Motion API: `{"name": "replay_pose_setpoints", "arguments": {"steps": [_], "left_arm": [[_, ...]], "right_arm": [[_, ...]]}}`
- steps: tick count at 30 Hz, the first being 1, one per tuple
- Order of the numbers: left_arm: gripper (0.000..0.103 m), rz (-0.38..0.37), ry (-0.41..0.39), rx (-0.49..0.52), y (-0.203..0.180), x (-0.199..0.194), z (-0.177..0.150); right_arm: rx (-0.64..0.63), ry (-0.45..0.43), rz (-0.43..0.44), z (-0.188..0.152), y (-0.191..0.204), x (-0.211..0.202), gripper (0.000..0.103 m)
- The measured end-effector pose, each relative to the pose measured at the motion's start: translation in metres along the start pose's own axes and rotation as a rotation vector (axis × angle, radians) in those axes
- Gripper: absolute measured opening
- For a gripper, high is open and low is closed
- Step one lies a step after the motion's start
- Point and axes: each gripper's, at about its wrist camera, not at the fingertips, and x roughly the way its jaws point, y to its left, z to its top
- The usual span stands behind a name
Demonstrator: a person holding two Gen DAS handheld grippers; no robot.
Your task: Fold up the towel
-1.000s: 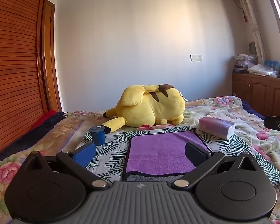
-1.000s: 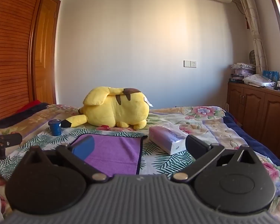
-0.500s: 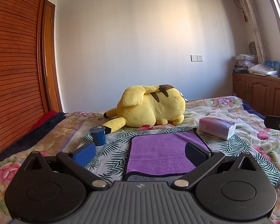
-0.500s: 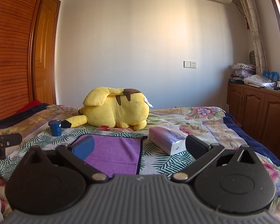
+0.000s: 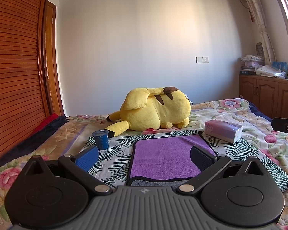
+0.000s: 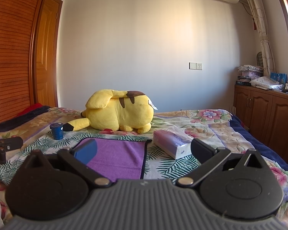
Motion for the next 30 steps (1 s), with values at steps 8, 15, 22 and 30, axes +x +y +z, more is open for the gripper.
{"name": "replay_pose_setpoints", "arguments": {"steps": [8, 15, 22, 30], "left_arm": [[0.103, 0.000, 0.001, 0.003, 0.0006, 0.0020, -0.0006], [0.103, 0.001, 0.001, 0.003, 0.0004, 0.0019, -0.0006], [0.103, 0.001, 0.001, 0.004, 0.0004, 0.0022, -0.0006], [0.103, 0.001, 0.000, 0.005, 0.0002, 0.0021, -0.0007]], "right_arm": [[0.000, 0.001, 0.000, 0.0000, -0.0001, 0.0006, 0.103], [0.000, 0.000, 0.000, -0.0002, -0.0001, 0.0003, 0.103], [0.001, -0.001, 0.001, -0.0004, 0.0001, 0.0003, 0.103], [0.001, -0.001, 0.000, -0.0004, -0.0001, 0.0004, 0.103]]}}
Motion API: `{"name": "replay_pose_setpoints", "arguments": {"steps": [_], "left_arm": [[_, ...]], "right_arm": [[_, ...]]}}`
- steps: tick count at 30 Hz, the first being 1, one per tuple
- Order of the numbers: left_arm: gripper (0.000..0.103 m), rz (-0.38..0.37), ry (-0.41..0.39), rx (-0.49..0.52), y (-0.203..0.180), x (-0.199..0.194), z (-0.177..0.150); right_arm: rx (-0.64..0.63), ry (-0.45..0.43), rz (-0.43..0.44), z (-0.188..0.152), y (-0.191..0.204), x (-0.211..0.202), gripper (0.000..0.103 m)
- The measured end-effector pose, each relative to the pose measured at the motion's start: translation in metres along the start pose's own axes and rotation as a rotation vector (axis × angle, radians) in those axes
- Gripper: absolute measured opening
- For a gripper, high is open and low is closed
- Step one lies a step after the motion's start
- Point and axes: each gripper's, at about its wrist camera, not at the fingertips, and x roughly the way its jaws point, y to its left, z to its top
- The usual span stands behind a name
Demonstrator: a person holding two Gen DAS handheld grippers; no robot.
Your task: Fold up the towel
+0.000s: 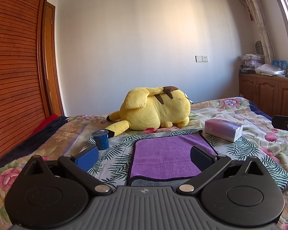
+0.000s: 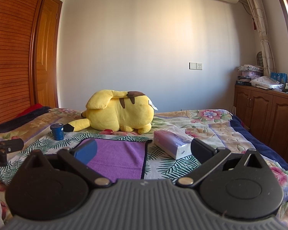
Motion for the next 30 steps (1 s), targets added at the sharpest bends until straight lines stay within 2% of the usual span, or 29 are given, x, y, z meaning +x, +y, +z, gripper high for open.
{"name": "replay_pose_setpoints", "arguments": {"steps": [16, 30], "left_arm": [[0.103, -0.002, 0.015, 0.010, 0.003, 0.002, -0.002], [0.103, -0.008, 0.095, 0.038, -0.004, 0.012, -0.007]], "right_arm": [[0.000, 0.004, 0.000, 0.000, 0.002, 0.001, 0.103], [-0.020, 0.052, 0.009, -0.001, 0.005, 0.009, 0.103]]}}
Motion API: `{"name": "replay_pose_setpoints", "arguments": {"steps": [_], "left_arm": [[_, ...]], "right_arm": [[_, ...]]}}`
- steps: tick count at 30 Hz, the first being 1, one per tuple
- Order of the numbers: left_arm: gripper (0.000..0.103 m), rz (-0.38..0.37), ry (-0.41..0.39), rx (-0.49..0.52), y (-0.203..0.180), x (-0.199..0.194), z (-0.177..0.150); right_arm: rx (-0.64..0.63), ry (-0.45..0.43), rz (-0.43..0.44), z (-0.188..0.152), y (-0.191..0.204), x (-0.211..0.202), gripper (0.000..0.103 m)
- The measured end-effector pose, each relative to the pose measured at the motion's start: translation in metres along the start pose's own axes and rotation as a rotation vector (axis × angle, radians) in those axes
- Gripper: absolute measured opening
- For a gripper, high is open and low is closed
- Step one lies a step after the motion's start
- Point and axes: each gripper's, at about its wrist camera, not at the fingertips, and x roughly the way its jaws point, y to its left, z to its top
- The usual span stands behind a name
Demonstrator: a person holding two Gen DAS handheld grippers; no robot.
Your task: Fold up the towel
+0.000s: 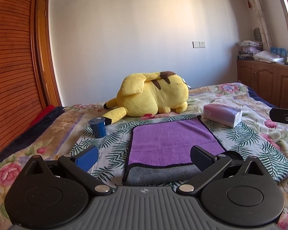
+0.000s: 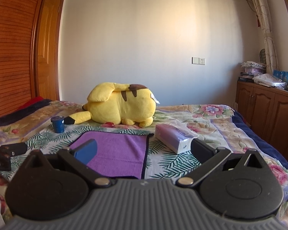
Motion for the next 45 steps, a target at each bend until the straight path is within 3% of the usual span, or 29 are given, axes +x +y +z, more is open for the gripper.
{"name": "replay_pose_setpoints", "arguments": {"steps": [21, 45], "left_arm": [[0.103, -0.030, 0.141, 0.003, -0.001, 0.025, -0.005], [0.103, -0.030, 0.165, -0.038, 0.029, 0.064, 0.011]], "right_arm": [[-0.026, 0.169, 0.044, -0.013, 0.009, 0.032, 0.103], [-0.045, 0.240, 0.110, -0.012, 0.009, 0.069, 0.103]]}}
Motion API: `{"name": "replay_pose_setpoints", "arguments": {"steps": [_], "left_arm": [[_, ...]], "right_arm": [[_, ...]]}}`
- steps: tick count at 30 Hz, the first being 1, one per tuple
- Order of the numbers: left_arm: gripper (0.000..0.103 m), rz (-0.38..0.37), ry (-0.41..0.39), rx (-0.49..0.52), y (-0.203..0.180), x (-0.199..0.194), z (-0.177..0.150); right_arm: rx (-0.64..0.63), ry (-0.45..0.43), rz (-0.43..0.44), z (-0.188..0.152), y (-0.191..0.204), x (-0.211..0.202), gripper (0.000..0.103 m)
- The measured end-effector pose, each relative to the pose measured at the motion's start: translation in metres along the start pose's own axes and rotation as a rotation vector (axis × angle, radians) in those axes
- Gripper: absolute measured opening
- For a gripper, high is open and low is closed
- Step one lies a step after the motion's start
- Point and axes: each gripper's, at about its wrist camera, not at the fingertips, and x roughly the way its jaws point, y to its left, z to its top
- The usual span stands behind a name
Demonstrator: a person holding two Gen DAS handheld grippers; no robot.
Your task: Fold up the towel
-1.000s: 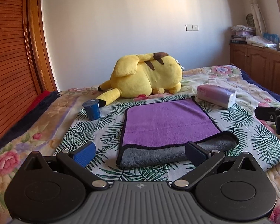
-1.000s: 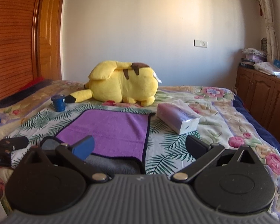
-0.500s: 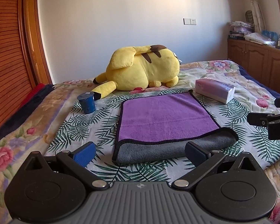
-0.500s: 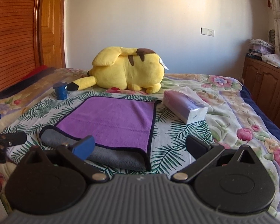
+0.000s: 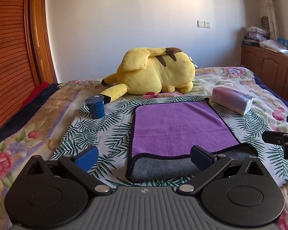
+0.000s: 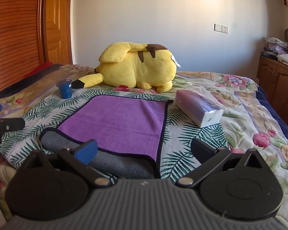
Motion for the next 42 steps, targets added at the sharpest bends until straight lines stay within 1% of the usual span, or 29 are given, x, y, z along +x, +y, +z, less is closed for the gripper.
{"name": "replay_pose_setpoints", "arguments": {"steps": [4, 7, 11, 20, 22, 24, 26, 31, 33, 35, 36, 37, 39, 42], "left_arm": [[0.103, -0.007, 0.024, -0.008, 0.006, 0.011, 0.000], [0.100, -0.023, 0.046, -0.014, 0.009, 0.019, 0.001], [0.099, -0.033, 0.063, -0.001, 0.009, 0.029, 0.001], [0.099, -0.022, 0.104, 0.026, 0.011, 0.058, 0.000], [0.096, -0.027, 0.115, 0.030, 0.012, 0.065, -0.001], [0.088, -0.052, 0.131, 0.033, 0.013, 0.073, -0.001], [0.084, -0.078, 0.149, 0.027, 0.014, 0.080, -0.002], [0.082, -0.099, 0.177, 0.033, 0.013, 0.092, -0.006], [0.079, -0.097, 0.185, 0.037, 0.013, 0.098, -0.006], [0.078, -0.089, 0.182, 0.037, 0.015, 0.102, -0.006], [0.078, -0.091, 0.180, 0.033, 0.015, 0.103, -0.006], [0.078, -0.091, 0.179, 0.028, 0.017, 0.105, -0.006], [0.078, -0.089, 0.176, 0.021, 0.019, 0.107, -0.005], [0.078, -0.097, 0.178, 0.012, 0.022, 0.112, -0.005]], "right_arm": [[-0.004, 0.001, 0.006, 0.004, -0.001, 0.009, 0.103], [-0.007, 0.004, 0.012, 0.005, -0.001, 0.016, 0.103], [-0.019, 0.016, 0.024, 0.006, 0.000, 0.026, 0.103], [-0.026, 0.052, 0.031, 0.005, -0.006, 0.048, 0.103], [-0.025, 0.064, 0.031, 0.004, -0.007, 0.052, 0.103], [-0.022, 0.074, 0.032, 0.004, -0.008, 0.055, 0.103], [-0.020, 0.084, 0.034, 0.003, -0.010, 0.058, 0.103], [-0.021, 0.114, 0.038, 0.001, -0.012, 0.068, 0.102], [-0.021, 0.124, 0.043, 0.000, -0.013, 0.071, 0.102], [-0.026, 0.135, 0.042, -0.001, -0.014, 0.074, 0.102], [-0.027, 0.141, 0.042, -0.002, -0.014, 0.076, 0.101], [-0.026, 0.147, 0.043, -0.002, -0.014, 0.077, 0.096], [-0.022, 0.164, 0.051, -0.003, -0.016, 0.081, 0.091], [-0.020, 0.184, 0.052, -0.006, -0.017, 0.084, 0.091]]}}
